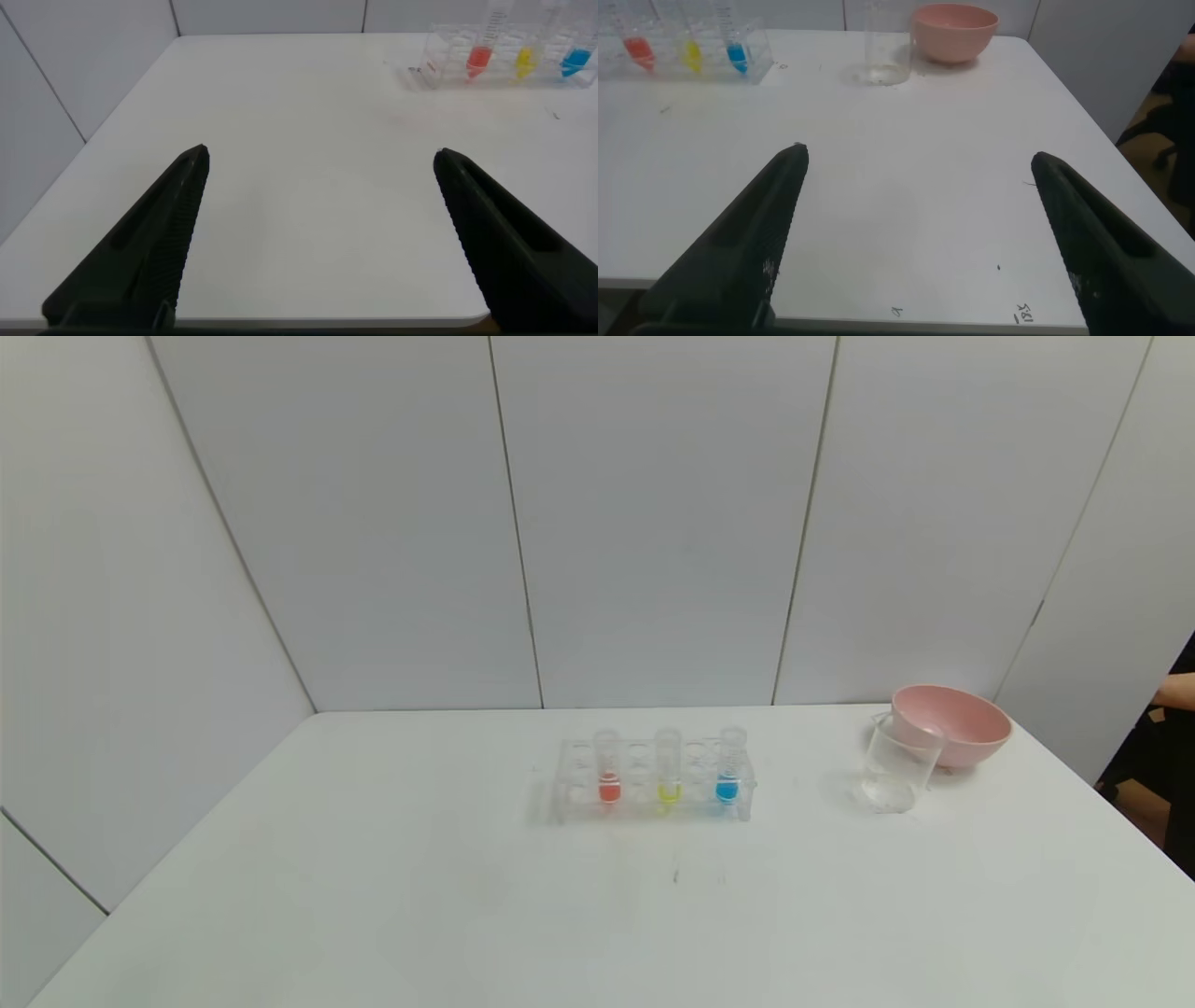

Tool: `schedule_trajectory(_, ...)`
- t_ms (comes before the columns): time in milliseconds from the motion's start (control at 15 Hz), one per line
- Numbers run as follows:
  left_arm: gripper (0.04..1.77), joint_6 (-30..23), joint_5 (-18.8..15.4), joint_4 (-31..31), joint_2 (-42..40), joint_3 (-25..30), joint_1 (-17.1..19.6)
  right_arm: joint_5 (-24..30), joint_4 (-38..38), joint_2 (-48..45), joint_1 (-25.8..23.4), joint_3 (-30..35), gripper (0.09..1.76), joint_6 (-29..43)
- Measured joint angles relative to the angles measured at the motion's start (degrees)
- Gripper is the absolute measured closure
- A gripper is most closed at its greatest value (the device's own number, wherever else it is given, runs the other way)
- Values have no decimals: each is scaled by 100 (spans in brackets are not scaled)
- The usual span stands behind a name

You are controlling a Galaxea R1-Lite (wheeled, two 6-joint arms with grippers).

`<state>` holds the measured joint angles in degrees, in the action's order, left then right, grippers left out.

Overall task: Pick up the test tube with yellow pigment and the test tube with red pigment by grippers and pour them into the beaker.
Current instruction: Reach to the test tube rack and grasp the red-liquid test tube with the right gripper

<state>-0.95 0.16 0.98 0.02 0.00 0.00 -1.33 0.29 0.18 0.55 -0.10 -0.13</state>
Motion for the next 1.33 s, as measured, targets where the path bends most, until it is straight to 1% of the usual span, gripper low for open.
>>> schedule_trajectory(933,9,0,-2,0,0,0,0,0,22,0,-4,-28,14,21)
schedule_trajectory(1067,9,0,0,0,0,0,0,43,138,28,-4,-321,14,13)
schedule_trajectory(1333,9,0,0,0,0,0,0,165,595,494,2,-1304,14,0)
